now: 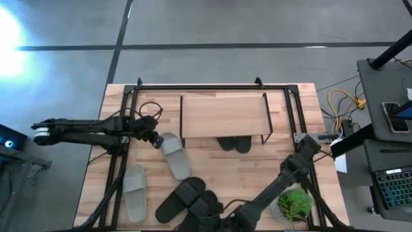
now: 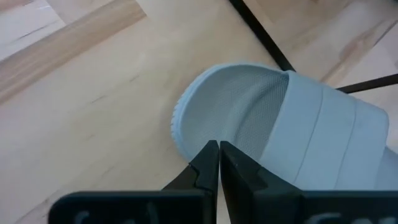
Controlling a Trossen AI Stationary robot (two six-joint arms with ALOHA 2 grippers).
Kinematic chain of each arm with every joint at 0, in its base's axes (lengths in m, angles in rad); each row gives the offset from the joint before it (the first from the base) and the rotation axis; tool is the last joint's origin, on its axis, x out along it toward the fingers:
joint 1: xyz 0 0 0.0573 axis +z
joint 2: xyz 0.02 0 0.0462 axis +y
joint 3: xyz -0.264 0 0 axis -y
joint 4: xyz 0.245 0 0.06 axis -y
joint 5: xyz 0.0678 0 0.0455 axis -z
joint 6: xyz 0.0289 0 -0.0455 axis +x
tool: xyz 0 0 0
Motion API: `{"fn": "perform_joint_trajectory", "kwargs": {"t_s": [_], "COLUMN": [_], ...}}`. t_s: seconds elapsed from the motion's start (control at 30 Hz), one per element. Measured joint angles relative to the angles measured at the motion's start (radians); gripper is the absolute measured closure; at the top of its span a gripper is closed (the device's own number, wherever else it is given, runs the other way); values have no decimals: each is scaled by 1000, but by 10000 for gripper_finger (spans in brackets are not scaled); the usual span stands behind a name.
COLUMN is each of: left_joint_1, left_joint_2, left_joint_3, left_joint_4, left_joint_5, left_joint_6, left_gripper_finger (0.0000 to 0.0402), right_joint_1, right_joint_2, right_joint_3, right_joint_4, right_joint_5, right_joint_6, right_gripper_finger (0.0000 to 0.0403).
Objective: Pick and place slides into the shelf
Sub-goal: Adjust the black slipper on the table
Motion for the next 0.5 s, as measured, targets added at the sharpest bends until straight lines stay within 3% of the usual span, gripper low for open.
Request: {"fn": "perform_joint_trajectory", "kwargs": {"t_s": [0.13,0.3,0.5], "left_joint_1": [0,0,0], "left_joint_2": [6,15,29], "left_joint_3": [0,1,1], "left_joint_4": [0,0,-1], "left_joint_5": [3,4,12], "left_joint_6": [0,0,0], "left_gripper_finger": [402,402,402], "right_joint_1": [-21,-42,-61], "right_joint_2": [0,0,0], "right_joint_3": [-44,-106,-136], "right_joint_4": [64,220,286], "right_joint_5": [-11,-116,-126], "right_joint_6": [1,0,-2], "right_gripper_finger": [243,254,263]}}
